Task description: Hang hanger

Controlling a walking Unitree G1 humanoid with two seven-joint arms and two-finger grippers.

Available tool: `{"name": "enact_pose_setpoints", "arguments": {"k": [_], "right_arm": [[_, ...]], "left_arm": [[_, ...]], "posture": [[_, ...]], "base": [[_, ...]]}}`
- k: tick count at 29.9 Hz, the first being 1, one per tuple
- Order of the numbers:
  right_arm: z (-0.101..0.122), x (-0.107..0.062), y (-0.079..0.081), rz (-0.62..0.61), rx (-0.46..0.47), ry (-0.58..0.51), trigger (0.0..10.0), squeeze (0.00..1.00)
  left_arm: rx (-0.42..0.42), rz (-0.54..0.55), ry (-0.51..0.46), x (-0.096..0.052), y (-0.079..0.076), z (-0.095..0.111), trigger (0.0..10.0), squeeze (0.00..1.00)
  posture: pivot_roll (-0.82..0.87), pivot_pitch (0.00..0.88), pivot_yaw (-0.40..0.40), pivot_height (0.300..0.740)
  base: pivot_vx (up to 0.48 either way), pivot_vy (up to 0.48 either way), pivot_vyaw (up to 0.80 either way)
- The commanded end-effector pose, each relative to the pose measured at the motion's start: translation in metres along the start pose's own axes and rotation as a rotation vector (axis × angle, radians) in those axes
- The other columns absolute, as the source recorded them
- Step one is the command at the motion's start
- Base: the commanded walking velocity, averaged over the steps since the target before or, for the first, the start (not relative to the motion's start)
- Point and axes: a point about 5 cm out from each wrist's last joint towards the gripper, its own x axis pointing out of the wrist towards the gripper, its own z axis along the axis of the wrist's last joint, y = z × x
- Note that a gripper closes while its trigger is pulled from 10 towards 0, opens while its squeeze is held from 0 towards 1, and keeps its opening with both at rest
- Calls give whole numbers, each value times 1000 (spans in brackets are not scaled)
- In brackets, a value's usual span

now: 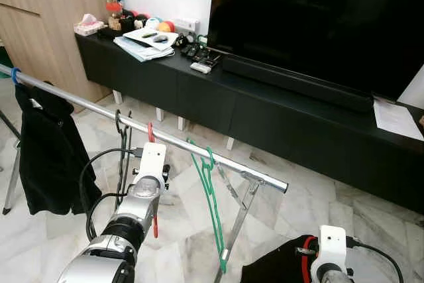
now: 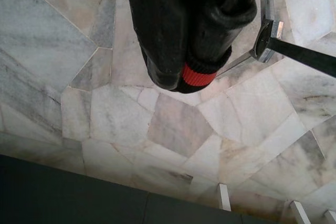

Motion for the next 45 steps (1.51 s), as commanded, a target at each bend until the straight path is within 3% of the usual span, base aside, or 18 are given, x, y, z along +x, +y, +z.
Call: {"name": "enact_pose_setpoints", "arguments": {"k": [1,21,31,39,45], "right_arm": [[0,-1,-4,-12,-10,-5,10000,0],[-2,-1,-2,-7,-6,0,10000,0],[-2,-1,-3,-10,-6,1,10000,0],[-2,-1,-3,-10,-6,1,10000,0],[-5,-3,-1,-9,-2,7,10000,0]], "left_arm": [[-1,0,-18,1,-2,8,0,0],[18,8,-25,2,0,9,0,0],[2,-30,-123,-2,1,14,0,0],[2,-30,-123,-2,1,14,0,0],[79,-134,-224,-28,17,-12,0,0]], "posture": [[54,0,-93,740],[59,0,-92,740],[59,0,-92,740],[59,0,-92,740],[70,0,-85,740]], "base": [[0,0,0],[0,0,0],[0,0,0],[0,0,0],[0,0,0]]}}
